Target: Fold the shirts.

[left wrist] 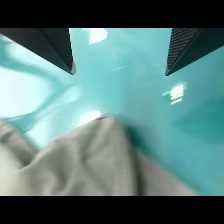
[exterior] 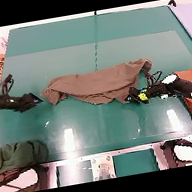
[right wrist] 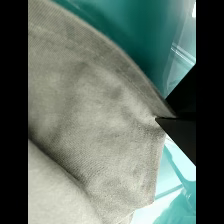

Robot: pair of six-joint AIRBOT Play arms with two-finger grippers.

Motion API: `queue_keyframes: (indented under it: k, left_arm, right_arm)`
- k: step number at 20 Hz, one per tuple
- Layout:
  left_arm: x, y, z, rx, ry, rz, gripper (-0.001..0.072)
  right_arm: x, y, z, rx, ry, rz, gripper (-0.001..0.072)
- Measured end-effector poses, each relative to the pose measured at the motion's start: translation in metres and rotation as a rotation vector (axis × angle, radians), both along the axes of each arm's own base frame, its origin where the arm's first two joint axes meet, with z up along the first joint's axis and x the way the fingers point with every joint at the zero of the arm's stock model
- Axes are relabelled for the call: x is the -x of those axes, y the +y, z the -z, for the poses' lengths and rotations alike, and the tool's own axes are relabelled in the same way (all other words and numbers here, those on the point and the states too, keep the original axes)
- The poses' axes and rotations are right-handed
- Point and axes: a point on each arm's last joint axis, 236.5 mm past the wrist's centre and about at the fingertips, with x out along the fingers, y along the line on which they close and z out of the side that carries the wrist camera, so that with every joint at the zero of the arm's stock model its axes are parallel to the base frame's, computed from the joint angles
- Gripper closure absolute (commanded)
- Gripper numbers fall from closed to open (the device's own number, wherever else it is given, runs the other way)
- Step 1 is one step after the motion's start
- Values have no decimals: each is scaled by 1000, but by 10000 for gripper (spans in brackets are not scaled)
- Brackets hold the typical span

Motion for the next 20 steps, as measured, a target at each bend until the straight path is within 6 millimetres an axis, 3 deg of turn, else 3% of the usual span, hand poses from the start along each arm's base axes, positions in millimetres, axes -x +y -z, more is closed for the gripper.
queue_keyframes:
  k: [4, 8, 9, 11, 12, 13, 16, 20]
  left_arm:
    - [-1, -24, 20, 137, -16, -53, 79]
    - [-14, -43, 35, 161, -44, -74, 80]
    - [-20, -47, 36, 159, -60, -82, 181]
    - [-30, -48, 38, 150, -88, -106, 556]
    - [-32, -49, 38, 149, -98, -109, 652]
    - [-34, -51, 35, 154, -108, -104, 682]
    - [-38, -60, 20, 185, -141, -44, 683]
    - [-48, -70, -23, 239, -181, 48, 684]
  right_arm:
    - [0, 0, 0, 0, 0, 0, 692]
    - [0, 0, 0, 1, -1, -2, 692]
    - [0, 0, 0, 1, -1, -2, 692]
    - [0, 0, 0, 1, -1, -2, 692]
    - [0, 0, 0, 1, -1, -2, 692]
    - [0, 0, 0, 1, -1, -2, 692]
    - [0, 0, 0, 0, 0, -3, 692]
    - [-5, -3, -15, -3, -21, -39, 693]
